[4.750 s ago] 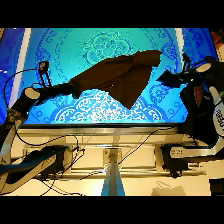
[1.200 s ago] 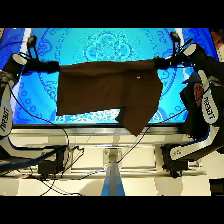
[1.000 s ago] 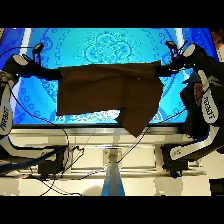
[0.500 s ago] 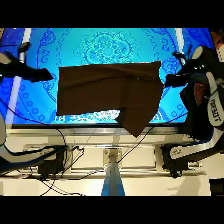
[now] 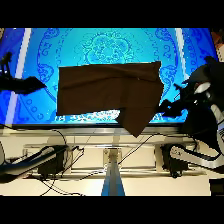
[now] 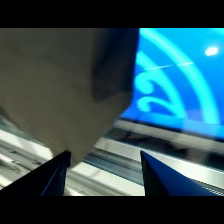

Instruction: Fold the clothes and pants, and hang the long-sleeved shirts on hangers.

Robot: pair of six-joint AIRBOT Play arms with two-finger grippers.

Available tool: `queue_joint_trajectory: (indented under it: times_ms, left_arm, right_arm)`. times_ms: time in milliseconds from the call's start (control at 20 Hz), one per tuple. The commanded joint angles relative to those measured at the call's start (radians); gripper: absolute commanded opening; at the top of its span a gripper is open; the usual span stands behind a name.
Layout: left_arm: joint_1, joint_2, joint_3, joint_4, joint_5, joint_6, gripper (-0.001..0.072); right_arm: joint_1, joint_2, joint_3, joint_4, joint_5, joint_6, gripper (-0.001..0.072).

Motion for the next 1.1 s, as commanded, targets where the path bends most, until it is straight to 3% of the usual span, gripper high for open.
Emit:
queue_joint_trajectory:
  times_ms: [0, 50, 150, 300, 550, 1000, 1050]
  left_arm:
    - [0.031, 0.028, -0.142, -0.018, -0.01, 0.026, 0.046]
    - [0.036, 0.028, -0.173, -0.019, -0.009, 0.037, 0.046]
    - [0.044, 0.028, -0.224, -0.019, -0.008, 0.053, 0.0461]
    - [0.05, 0.028, -0.281, -0.019, 0.017, 0.053, 0.0461]
    - [0.053, 0.027, -0.345, -0.018, 0.028, 0.085, 0.0461]
    - [0.052, 0.008, -0.5, -0.068, 0.242, 0.098, 0.0457]
    - [0.052, 0.008, -0.5, -0.071, 0.25, 0.098, 0.0317]
  right_arm:
    - [-0.006, 0.039, -0.223, 0.215, -0.118, -0.1, 0.0481]
    - [-0.006, 0.039, -0.257, 0.255, -0.138, -0.142, 0.0477]
    - [-0.006, 0.039, -0.301, 0.314, -0.175, -0.222, 0.0381]
    - [-0.006, 0.039, -0.307, 0.373, -0.208, -0.289, 0.0366]
    - [-0.006, 0.04, -0.307, 0.428, -0.205, -0.375, 0.0017]
    - [-0.006, 0.041, -0.302, 0.431, -0.201, -0.429, 0.0015]
    - [-0.006, 0.041, -0.297, 0.44, -0.201, -0.435, 0.0015]
